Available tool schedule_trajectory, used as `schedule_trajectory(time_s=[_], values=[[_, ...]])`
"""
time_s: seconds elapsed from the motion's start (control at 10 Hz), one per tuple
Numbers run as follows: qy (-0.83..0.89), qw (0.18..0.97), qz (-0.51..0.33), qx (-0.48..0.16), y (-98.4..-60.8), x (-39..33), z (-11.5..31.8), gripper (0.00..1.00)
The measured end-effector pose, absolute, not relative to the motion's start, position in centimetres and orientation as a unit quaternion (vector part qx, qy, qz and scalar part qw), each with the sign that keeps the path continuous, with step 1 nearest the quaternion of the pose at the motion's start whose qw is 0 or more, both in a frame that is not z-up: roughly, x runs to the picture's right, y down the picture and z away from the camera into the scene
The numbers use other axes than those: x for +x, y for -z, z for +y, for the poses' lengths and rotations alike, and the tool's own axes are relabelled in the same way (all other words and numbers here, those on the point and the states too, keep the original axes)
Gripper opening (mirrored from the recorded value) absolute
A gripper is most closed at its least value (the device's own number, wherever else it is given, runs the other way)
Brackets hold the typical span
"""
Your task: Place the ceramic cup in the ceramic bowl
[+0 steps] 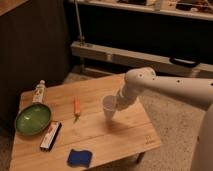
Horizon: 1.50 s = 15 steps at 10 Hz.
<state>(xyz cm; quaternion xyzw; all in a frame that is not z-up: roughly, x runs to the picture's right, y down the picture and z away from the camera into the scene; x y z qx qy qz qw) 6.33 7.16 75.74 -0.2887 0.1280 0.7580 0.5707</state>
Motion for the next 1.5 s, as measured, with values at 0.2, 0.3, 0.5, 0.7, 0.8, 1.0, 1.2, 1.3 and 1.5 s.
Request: schedule_trajectory(time_s=[0.2,0.3,0.5,0.7,0.8,1.0,1.2,1.3,1.5], values=[[-0.753,0.585,0.111,-0.280,-72.9,5.5,3.6,0.00],[-0.744,0.601,0.095,-0.276,-71.1,3.9,0.9,0.00],[-0.734,0.614,0.078,-0.279,-70.0,2.3,-0.8,0.00],[-0.735,0.614,0.079,-0.278,-70.1,2.5,-0.7,0.00],[-0.734,0.614,0.079,-0.278,-70.0,2.4,-0.7,0.00],[-0.735,0.613,0.079,-0.277,-70.1,2.6,-0.7,0.00],[-0.730,0.620,0.073,-0.279,-70.0,2.1,-0.7,0.00],[-0.721,0.631,0.062,-0.279,-69.4,1.5,-0.8,0.00],[-0.697,0.659,0.043,-0.280,-67.9,-2.1,-0.6,0.00]])
